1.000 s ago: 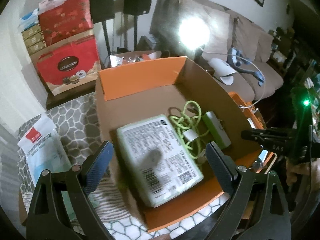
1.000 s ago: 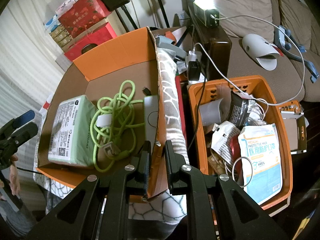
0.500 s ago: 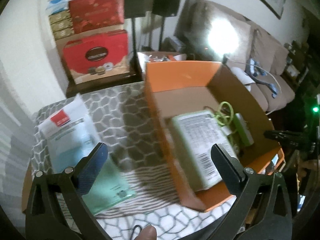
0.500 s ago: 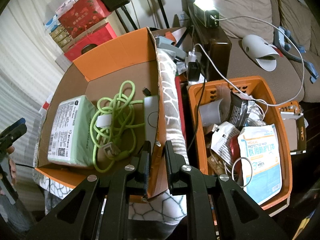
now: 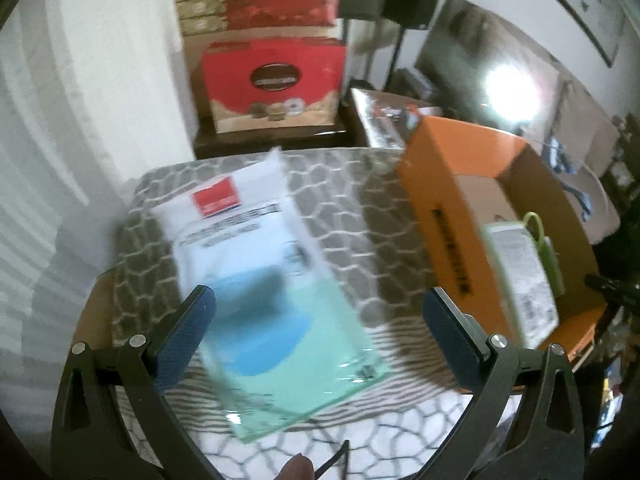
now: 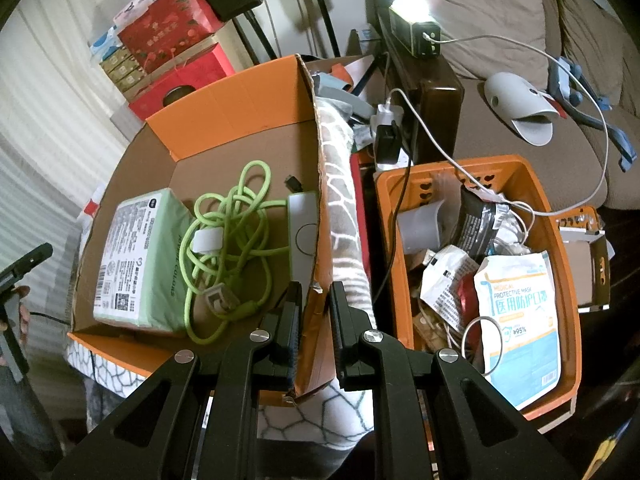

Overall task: Organize objects
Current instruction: 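Grasp the white-and-blue medical mask bag by its edge with the left gripper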

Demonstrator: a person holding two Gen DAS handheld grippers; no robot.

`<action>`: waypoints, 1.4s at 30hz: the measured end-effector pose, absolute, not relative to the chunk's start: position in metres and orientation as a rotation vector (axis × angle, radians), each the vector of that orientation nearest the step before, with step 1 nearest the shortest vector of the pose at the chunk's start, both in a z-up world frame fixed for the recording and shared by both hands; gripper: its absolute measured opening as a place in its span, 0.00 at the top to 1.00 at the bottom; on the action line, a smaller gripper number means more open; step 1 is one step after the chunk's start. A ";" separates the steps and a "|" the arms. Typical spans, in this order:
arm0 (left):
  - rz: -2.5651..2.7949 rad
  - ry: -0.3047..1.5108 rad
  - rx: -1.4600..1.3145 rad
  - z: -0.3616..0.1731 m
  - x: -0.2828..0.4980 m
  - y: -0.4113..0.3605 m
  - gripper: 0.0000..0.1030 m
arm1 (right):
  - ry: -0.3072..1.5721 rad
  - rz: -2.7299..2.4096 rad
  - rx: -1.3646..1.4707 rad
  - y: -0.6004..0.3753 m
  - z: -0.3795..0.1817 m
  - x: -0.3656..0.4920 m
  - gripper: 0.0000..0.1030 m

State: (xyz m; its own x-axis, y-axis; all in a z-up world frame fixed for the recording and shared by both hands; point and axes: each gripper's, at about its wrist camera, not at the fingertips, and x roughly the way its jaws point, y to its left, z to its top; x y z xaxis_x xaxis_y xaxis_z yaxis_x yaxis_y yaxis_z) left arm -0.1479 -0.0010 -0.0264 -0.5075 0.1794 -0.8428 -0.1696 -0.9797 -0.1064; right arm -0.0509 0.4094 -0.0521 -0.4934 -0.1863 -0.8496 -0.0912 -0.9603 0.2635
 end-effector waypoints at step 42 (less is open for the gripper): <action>1.933 -0.789 -1.600 -0.126 -0.217 -0.079 0.51 | -0.422 -2.637 1.554 0.409 -0.053 -0.050 0.88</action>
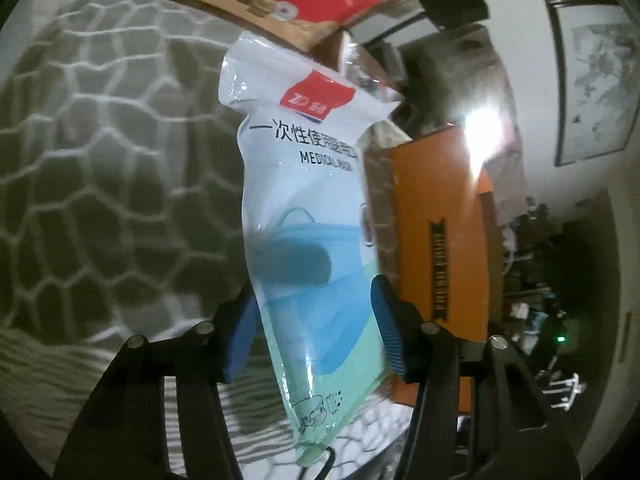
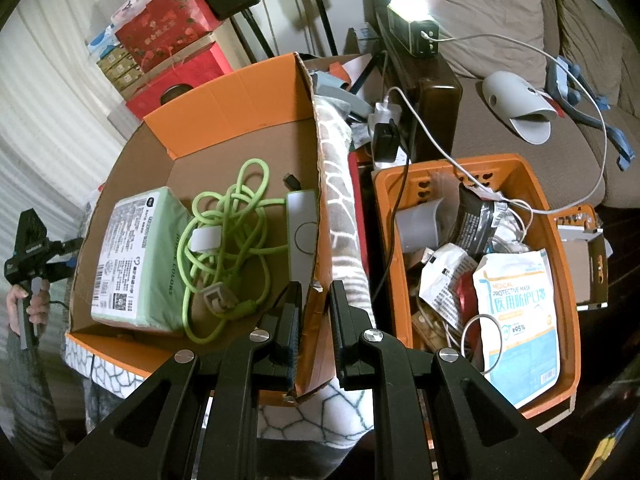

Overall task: Organize objects
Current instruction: 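Grasp the white-and-blue medical mask bag by its edge with the left gripper, then lift the mask bag and carry it over the box with the left gripper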

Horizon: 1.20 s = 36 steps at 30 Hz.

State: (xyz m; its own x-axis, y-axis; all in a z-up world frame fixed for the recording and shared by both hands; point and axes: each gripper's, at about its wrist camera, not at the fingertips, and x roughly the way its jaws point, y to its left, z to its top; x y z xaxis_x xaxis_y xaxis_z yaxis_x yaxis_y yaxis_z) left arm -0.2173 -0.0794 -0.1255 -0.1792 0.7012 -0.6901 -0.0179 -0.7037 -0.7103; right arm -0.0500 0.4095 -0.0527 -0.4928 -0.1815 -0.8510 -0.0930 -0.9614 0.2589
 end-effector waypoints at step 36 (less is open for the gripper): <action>1.939 -0.953 -1.252 -0.019 -0.214 -0.042 0.92 | -0.418 -2.638 1.556 0.409 -0.053 -0.050 0.88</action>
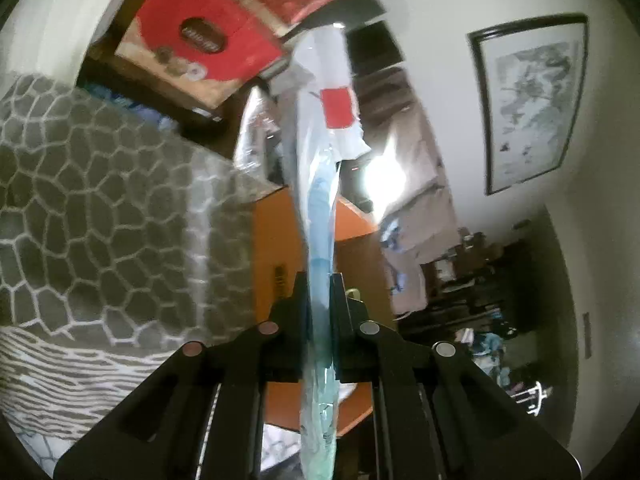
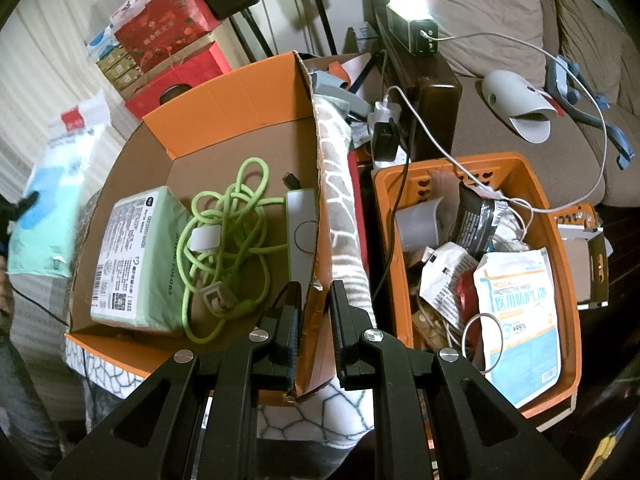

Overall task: Organize objects
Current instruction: 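Lift the mask bag and carry it over the box with the left gripper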

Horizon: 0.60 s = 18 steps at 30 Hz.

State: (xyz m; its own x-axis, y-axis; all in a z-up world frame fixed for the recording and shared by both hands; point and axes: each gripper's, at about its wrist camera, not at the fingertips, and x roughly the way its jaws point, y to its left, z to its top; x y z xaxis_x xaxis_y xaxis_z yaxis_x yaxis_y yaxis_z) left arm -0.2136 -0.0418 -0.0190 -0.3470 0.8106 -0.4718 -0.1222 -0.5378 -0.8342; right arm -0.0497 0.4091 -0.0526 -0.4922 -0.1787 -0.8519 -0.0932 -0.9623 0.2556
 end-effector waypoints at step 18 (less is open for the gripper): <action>1.833 -0.861 -1.311 -0.014 -0.200 0.076 0.92 | -0.419 -2.639 1.558 0.409 -0.052 -0.050 0.88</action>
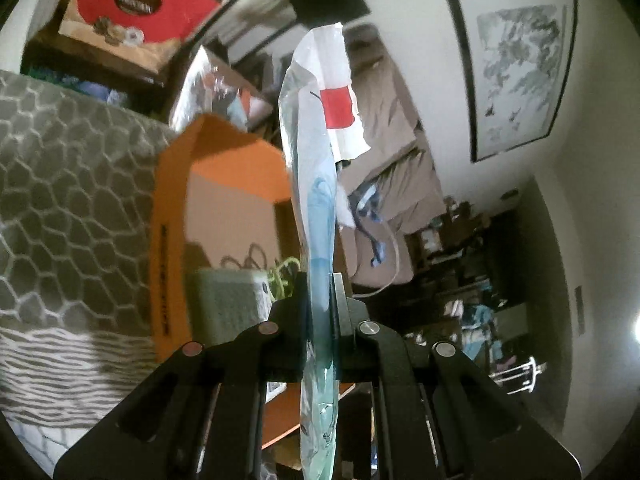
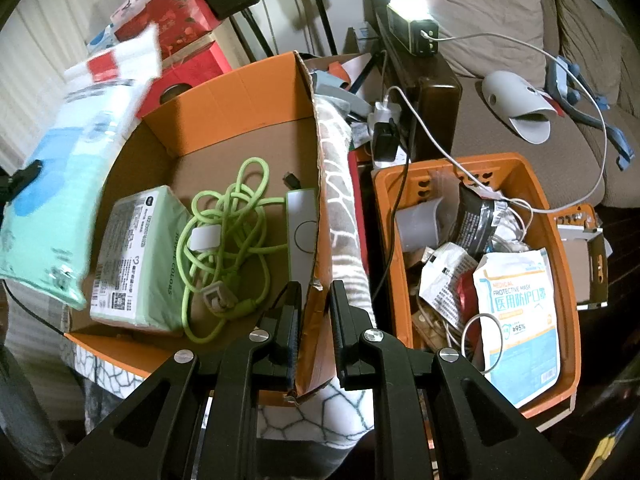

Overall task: Organize objects
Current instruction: 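Lift the mask bag and carry it over the box with the left gripper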

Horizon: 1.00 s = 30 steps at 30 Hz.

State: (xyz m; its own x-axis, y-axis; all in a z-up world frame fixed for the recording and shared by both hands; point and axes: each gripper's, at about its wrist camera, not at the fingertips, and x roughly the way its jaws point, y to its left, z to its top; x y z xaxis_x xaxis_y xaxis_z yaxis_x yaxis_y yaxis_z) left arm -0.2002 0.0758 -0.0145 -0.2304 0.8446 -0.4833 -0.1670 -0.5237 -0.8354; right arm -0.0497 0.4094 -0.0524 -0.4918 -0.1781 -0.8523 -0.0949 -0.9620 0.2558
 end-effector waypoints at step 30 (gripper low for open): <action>1.830 -0.962 -1.384 -0.088 -0.186 0.183 0.92 | -0.421 -2.640 1.556 0.413 -0.054 -0.047 0.88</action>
State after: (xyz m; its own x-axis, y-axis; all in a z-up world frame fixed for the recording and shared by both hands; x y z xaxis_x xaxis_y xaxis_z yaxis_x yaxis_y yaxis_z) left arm -0.1861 0.1829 -0.0882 -0.2388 0.8332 -0.4987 -0.0619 -0.5256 -0.8485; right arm -0.0472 0.4126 -0.0541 -0.4930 -0.1782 -0.8516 -0.0956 -0.9618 0.2566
